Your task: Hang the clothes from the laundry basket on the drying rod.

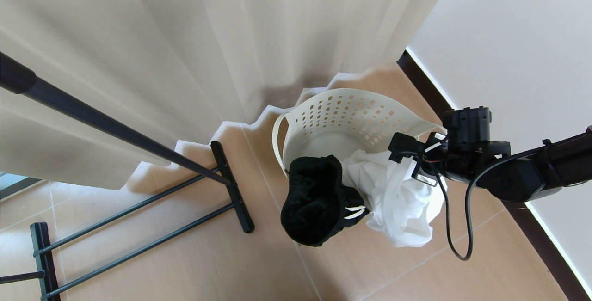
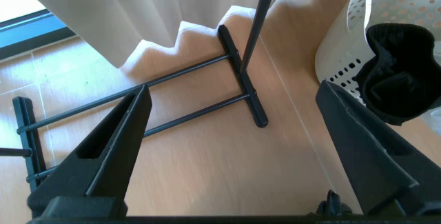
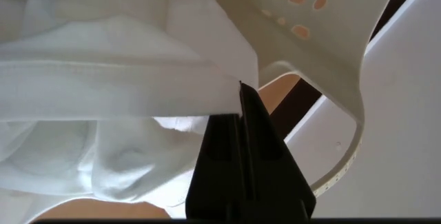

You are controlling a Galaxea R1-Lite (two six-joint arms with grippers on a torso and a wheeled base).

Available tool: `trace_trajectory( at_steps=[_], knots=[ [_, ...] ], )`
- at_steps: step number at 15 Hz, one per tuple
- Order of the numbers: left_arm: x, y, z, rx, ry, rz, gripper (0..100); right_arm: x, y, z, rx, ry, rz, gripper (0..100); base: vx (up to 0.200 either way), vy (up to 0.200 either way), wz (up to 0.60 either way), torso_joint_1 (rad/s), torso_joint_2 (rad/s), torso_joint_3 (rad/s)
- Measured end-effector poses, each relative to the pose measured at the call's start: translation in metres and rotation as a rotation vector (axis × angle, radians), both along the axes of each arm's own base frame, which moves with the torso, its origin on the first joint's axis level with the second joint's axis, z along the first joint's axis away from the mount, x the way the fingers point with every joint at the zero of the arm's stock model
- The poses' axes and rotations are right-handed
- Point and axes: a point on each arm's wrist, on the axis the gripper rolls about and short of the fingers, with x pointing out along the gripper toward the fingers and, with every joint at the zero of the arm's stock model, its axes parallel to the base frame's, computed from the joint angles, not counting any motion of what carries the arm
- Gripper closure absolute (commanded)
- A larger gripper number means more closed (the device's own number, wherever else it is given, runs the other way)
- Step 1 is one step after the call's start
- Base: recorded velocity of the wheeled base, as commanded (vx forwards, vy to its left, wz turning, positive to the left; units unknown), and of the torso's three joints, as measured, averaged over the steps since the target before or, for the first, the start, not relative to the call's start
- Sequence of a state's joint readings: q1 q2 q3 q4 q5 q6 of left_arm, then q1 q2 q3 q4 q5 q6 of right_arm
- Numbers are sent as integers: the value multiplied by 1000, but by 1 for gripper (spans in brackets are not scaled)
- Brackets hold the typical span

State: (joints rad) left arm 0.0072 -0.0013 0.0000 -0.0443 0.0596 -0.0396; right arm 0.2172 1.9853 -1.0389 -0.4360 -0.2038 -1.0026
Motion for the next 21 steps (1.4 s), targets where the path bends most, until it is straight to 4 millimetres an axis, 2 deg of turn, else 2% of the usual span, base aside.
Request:
trace_trajectory(
  at_steps=[3,6,8,13,15,18,21],
  knots=[
    [0,0,0,0,0,0,0,-3,0,-1,2,8,3,100,0,0,0,0,0,0],
    [0,0,0,0,0,0,0,-17,-3,7,19,0,3,100,0,0,0,0,0,0],
    [0,0,0,0,0,0,0,-40,0,20,69,-19,2,100,0,0,0,0,0,0],
    [0,0,0,1,0,0,0,-124,3,55,246,-100,24,100,0,0,0,0,0,0],
    [0,0,0,22,2,-2,0,-150,3,66,330,-134,35,100,0,0,0,0,0,0],
    [0,0,0,19,1,-3,0,-178,4,79,432,-181,66,100,0,0,0,0,0,0],
    [0,0,0,18,1,-2,0,-191,3,88,463,-223,90,100,0,0,0,0,0,0]
  ],
)
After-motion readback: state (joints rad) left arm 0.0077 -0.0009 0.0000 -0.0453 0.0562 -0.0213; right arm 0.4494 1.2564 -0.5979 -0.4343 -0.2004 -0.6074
